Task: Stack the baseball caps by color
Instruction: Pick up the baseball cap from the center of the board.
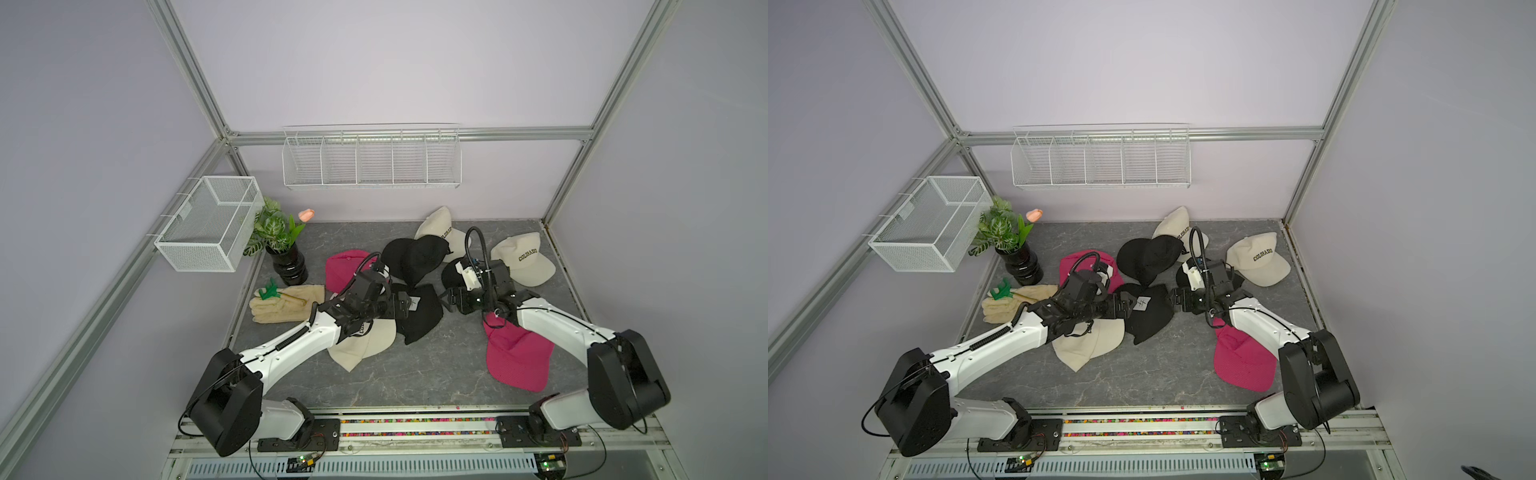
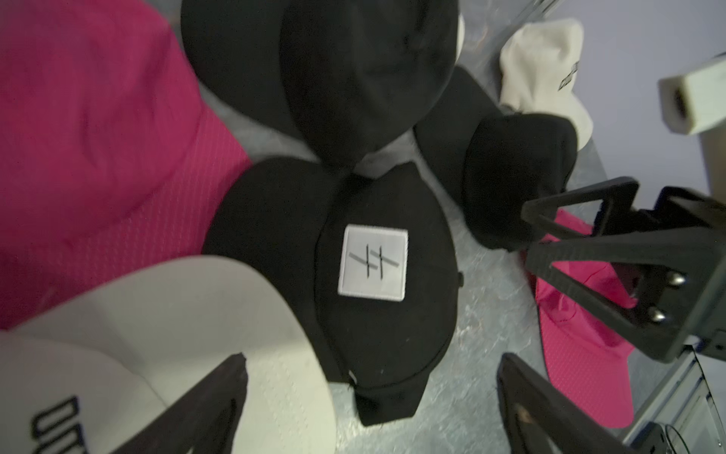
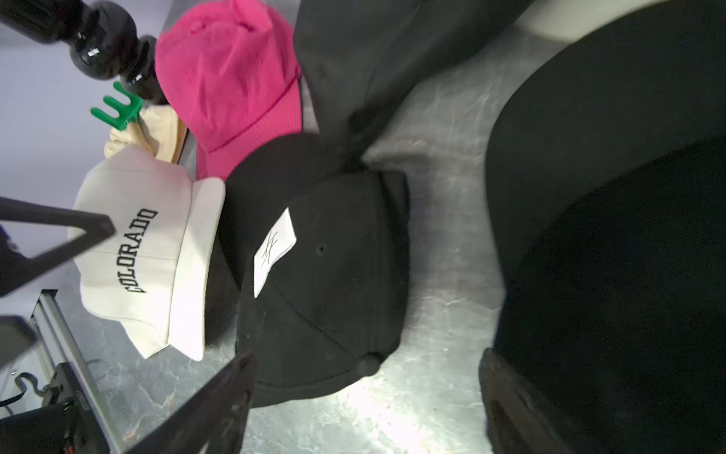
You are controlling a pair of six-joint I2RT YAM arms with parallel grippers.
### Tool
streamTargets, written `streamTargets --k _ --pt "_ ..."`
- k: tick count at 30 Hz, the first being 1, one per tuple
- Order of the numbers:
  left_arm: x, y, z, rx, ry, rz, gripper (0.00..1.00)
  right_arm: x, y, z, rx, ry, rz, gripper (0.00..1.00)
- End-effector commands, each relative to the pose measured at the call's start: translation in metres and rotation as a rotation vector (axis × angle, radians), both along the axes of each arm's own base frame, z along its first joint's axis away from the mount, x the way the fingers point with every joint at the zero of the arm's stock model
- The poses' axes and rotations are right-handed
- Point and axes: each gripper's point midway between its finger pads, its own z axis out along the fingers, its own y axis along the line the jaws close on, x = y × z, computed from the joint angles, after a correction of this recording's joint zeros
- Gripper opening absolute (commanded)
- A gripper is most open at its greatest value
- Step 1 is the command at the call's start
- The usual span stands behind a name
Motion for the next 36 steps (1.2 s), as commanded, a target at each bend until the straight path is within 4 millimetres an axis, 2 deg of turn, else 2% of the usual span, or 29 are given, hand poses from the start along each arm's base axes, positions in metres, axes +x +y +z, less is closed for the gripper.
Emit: streamTargets --k 1,3,9,15,17,18,19,22,25,27,29,31,36 --pt "-0.014 0.003 -0.011 -0.041 0.092 0.033 0.99 -0.016 0.011 -0.006 0.014 0.133 -0.065 0.89" --pt "-0.018 0.007 -0.019 -0.040 0.114 0.055 0.99 -0.017 0.017 -0.006 -0.017 0.156 -0.087 0.89" --pt "-0.019 0.018 -0.034 -0.001 0.144 0.107 0.99 -0.015 0.039 -0.029 -0.018 0.270 -0.093 0.89" --pt "-0.019 0.042 -0.050 0.025 0.172 0.212 0.99 -0.008 0.058 -0.050 -0.065 0.325 -0.063 0.89" --pt "-0.019 0.046 -0.055 0.014 0.185 0.229 1.00 -0.004 0.064 -0.056 -0.067 0.333 -0.052 0.92" --pt "-0.018 0.049 -0.057 0.009 0.189 0.239 0.99 -0.002 0.066 -0.058 -0.062 0.334 -0.047 0.97" --pt "-0.018 0.054 -0.060 0.007 0.195 0.254 1.00 0.000 0.069 -0.058 -0.055 0.331 -0.041 0.95" --pt "-0.014 0.072 -0.068 0.004 0.203 0.313 1.00 0.010 0.067 -0.058 -0.056 0.293 -0.056 0.63" --pt "-0.009 0.091 -0.075 0.023 0.194 0.366 1.00 0.027 0.055 -0.051 -0.061 0.215 -0.064 0.42" --pt "-0.004 0.103 -0.076 0.057 0.176 0.388 1.00 0.041 0.044 -0.041 -0.063 0.138 -0.048 0.36" --pt "0.003 0.113 -0.072 0.064 0.165 0.411 1.00 0.048 0.037 -0.028 -0.079 0.056 0.019 0.33" --pt "0.012 0.108 -0.053 0.017 0.143 0.397 1.00 0.049 0.033 -0.011 -0.100 -0.040 0.120 0.30" --pt "0.031 0.067 0.006 -0.179 0.088 0.273 1.00 0.036 0.034 0.030 -0.056 -0.220 0.291 0.28"
